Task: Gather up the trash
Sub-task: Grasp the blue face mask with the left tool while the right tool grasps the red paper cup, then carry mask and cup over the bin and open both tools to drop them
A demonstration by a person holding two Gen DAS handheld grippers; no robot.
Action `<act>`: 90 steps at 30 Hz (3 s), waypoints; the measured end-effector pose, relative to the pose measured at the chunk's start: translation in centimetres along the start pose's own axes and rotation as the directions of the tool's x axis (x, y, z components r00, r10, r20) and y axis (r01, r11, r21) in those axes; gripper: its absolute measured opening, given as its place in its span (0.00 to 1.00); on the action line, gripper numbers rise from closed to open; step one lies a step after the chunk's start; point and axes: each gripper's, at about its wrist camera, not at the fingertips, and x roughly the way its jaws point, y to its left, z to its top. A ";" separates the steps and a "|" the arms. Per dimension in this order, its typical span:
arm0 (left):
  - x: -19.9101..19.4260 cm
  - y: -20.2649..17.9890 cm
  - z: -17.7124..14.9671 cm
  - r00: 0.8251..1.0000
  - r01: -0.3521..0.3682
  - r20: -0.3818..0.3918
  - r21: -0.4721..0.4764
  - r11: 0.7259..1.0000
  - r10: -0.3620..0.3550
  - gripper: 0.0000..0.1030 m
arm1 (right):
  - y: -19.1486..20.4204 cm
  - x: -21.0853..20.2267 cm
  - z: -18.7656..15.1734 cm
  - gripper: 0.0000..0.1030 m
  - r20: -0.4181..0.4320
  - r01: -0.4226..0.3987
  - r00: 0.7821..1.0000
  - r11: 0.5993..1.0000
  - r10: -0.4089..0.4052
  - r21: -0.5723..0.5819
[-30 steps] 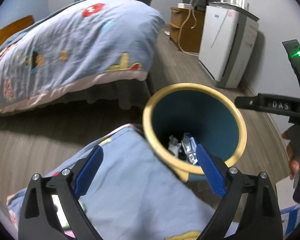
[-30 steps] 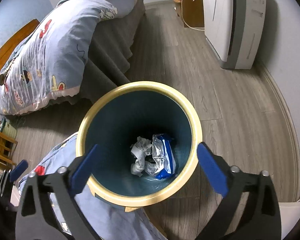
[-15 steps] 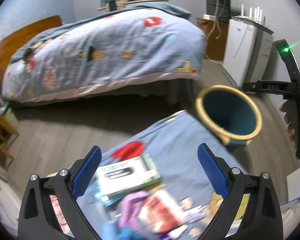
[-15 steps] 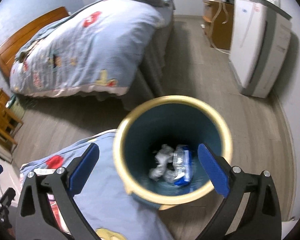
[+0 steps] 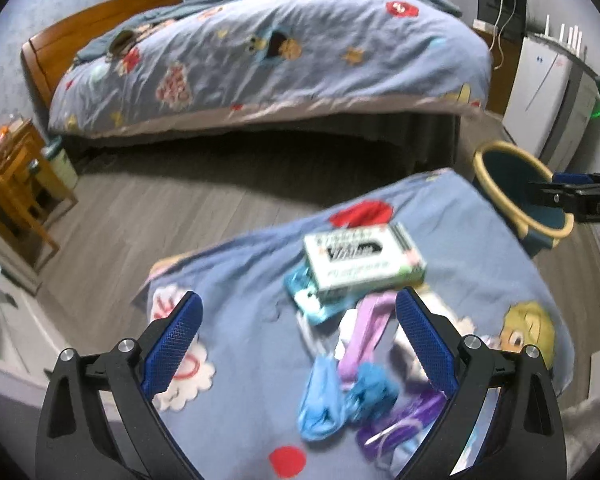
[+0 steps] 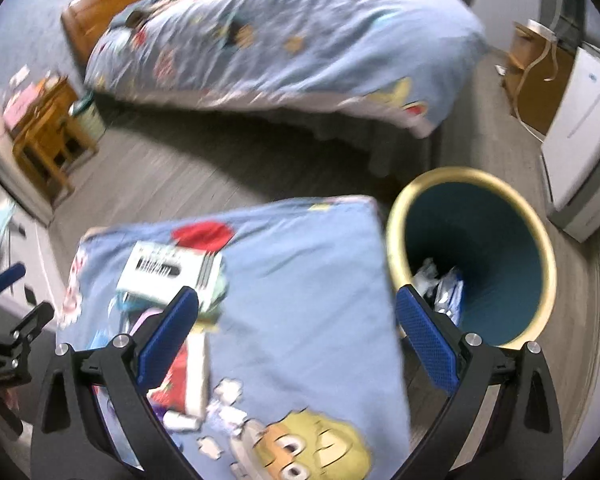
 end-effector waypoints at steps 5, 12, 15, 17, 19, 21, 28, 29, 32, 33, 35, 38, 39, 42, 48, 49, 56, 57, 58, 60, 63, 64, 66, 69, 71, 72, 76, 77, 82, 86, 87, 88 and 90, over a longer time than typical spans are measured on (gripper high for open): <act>1.2 0.6 -2.8 0.995 0.001 -0.099 0.070 0.998 0.006 0.93 | 3.6 1.5 -2.7 0.94 -0.074 -0.033 0.997 0.999 0.035 0.024; 1.9 2.1 -5.1 0.983 0.058 -0.177 0.076 0.995 -0.044 0.93 | 5.8 4.2 -6.2 0.90 -0.164 -0.013 0.986 0.997 0.025 0.075; 2.1 2.2 -5.5 0.980 0.069 -0.191 0.078 0.995 -0.053 0.93 | 6.1 5.3 -7.0 0.86 -0.193 0.003 0.981 0.995 0.016 0.099; 2.4 2.2 -5.8 0.976 0.082 -0.207 0.082 0.993 -0.064 0.92 | 6.4 5.7 -7.5 0.82 -0.204 0.002 0.979 0.994 0.019 0.106; 2.6 2.0 -6.1 0.973 0.096 -0.219 0.099 0.990 -0.072 0.91 | 6.9 6.1 -7.7 0.78 -0.212 0.007 0.977 0.996 0.012 0.088; 2.7 1.8 -6.2 0.971 0.112 -0.226 0.115 0.987 -0.083 0.90 | 7.1 6.5 -7.8 0.71 -0.223 0.011 0.975 0.997 0.007 0.080; 3.2 0.8 -6.1 0.958 0.162 -0.257 0.118 0.980 -0.128 0.75 | 6.1 8.1 -8.3 0.63 -0.256 -0.065 0.960 0.980 0.113 0.190; 3.4 0.6 -6.1 0.957 0.164 -0.262 0.120 0.979 -0.128 0.73 | 5.9 8.3 -8.4 0.62 -0.259 -0.081 0.956 0.974 0.135 0.210; 4.4 0.2 -6.4 0.945 0.161 -0.305 0.127 0.979 -0.116 0.61 | 5.8 8.6 -8.6 0.47 -0.267 -0.113 0.947 0.964 0.178 0.242; 4.8 0.0 -6.7 0.940 0.161 -0.323 0.132 0.978 -0.112 0.58 | 5.8 8.7 -8.5 0.42 -0.268 -0.124 0.944 0.960 0.192 0.250; 5.1 -0.3 -6.9 0.935 0.163 -0.339 0.141 0.977 -0.107 0.54 | 5.6 8.6 -8.6 0.33 -0.265 -0.154 0.937 0.951 0.227 0.269; 5.5 -0.4 -7.0 0.925 0.188 -0.356 0.130 0.974 -0.131 0.36 | 5.4 8.3 -8.4 0.18 -0.256 -0.177 0.934 0.944 0.250 0.278; 5.5 -0.4 -7.0 0.919 0.203 -0.365 0.113 0.973 -0.150 0.26 | 5.4 8.0 -8.2 0.15 -0.248 -0.188 0.934 0.943 0.258 0.275; 5.4 -0.5 -6.8 0.915 0.213 -0.371 0.115 0.970 -0.157 0.15 | 5.9 7.1 -7.7 0.08 -0.225 -0.214 0.935 0.942 0.274 0.258; 3.9 0.5 -5.5 0.940 0.189 -0.307 0.112 0.976 -0.147 0.11 | 7.6 5.5 -6.6 0.03 -0.202 -0.230 0.944 0.958 0.263 0.172; 3.7 0.8 -5.2 0.944 0.190 -0.293 0.100 0.977 -0.154 0.11 | 7.9 5.0 -6.3 0.03 -0.192 -0.230 0.947 0.961 0.257 0.151; 1.9 2.2 -3.4 0.968 0.179 -0.188 0.044 0.983 -0.168 0.11 | 9.1 1.8 -4.2 0.03 -0.122 -0.222 0.966 0.973 0.228 0.061; 1.7 2.3 -3.1 0.970 0.179 -0.175 0.042 0.983 -0.169 0.11 | 9.1 1.2 -3.9 0.03 -0.110 -0.223 0.967 0.973 0.228 0.054; 1.5 2.3 -2.9 0.972 0.176 -0.165 0.042 0.984 -0.167 0.11 | 9.0 0.4 -3.4 0.03 -0.095 -0.215 0.971 0.976 0.218 0.036; 1.2 2.3 -2.3 0.975 0.174 -0.144 0.041 0.984 -0.166 0.11 | 8.8 -1.3 -2.5 0.03 -0.055 -0.207 0.977 0.978 0.207 0.002; 0.5 2.3 -1.6 0.980 0.175 -0.104 0.031 0.984 -0.171 0.11 | 7.9 -3.6 -1.0 0.03 -0.011 -0.201 0.980 0.979 0.201 -0.027; 0.1 2.4 -1.3 0.981 0.175 -0.089 0.031 0.984 -0.171 0.11 | 7.6 -4.2 -0.5 0.03 0.001 -0.193 0.981 0.980 0.193 -0.040; -0.7 2.3 -0.6 0.984 0.173 -0.047 0.027 0.985 -0.171 0.11 | 6.6 -5.3 0.3 0.03 0.023 -0.174 0.984 0.983 0.176 -0.060; -1.3 2.4 0.3 0.983 0.185 -0.004 0.012 0.983 -0.185 0.11 | 4.8 -5.9 0.3 0.03 0.041 -0.168 0.984 0.984 0.171 -0.052; -1.5 2.3 0.5 0.984 0.180 0.017 0.014 0.984 -0.180 0.11 | 3.4 -5.5 -0.2 0.03 0.045 -0.173 0.984 0.985 0.174 -0.017; -1.4 2.3 0.6 0.985 0.172 0.017 0.010 0.985 -0.172 0.11 | 2.7 -4.9 -0.4 0.03 0.034 -0.177 0.984 0.984 0.177 0.004; -1.0 2.3 1.0 0.985 0.173 0.017 -0.029 0.984 -0.173 0.11 | 1.7 -3.8 -0.4 0.03 0.015 -0.176 0.984 0.984 0.175 0.022; -1.0 2.2 1.1 0.985 0.173 0.021 -0.032 0.984 -0.172 0.11 | 1.4 -3.7 -0.4 0.03 0.014 -0.175 0.984 0.984 0.175 0.025; -0.3 0.5 1.9 0.987 0.162 0.019 -0.011 0.987 -0.161 0.11 | -0.6 -3.7 -0.2 0.03 0.033 -0.165 0.986 0.986 0.163 0.038; 0.4 -1.7 2.2 0.985 0.170 0.004 0.028 0.985 -0.170 0.11 | -2.0 -3.9 -0.3 0.03 0.045 -0.149 0.988 0.988 0.147 0.048; 0.6 -2.4 2.2 0.985 0.174 0.000 0.041 0.984 -0.174 0.11 | -2.6 -4.0 -0.2 0.03 0.051 -0.146 0.988 0.988 0.143 0.057; 0.8 -3.3 2.3 0.983 0.181 -0.007 0.057 0.982 -0.181 0.11 | -3.1 -4.1 -0.1 0.03 0.056 -0.144 0.989 0.987 0.140 0.065; 1.1 -4.5 2.3 0.981 0.193 -0.019 0.077 0.978 -0.192 0.11 | -4.1 -4.2 0.0 0.03 0.063 -0.135 0.989 0.987 0.130 0.085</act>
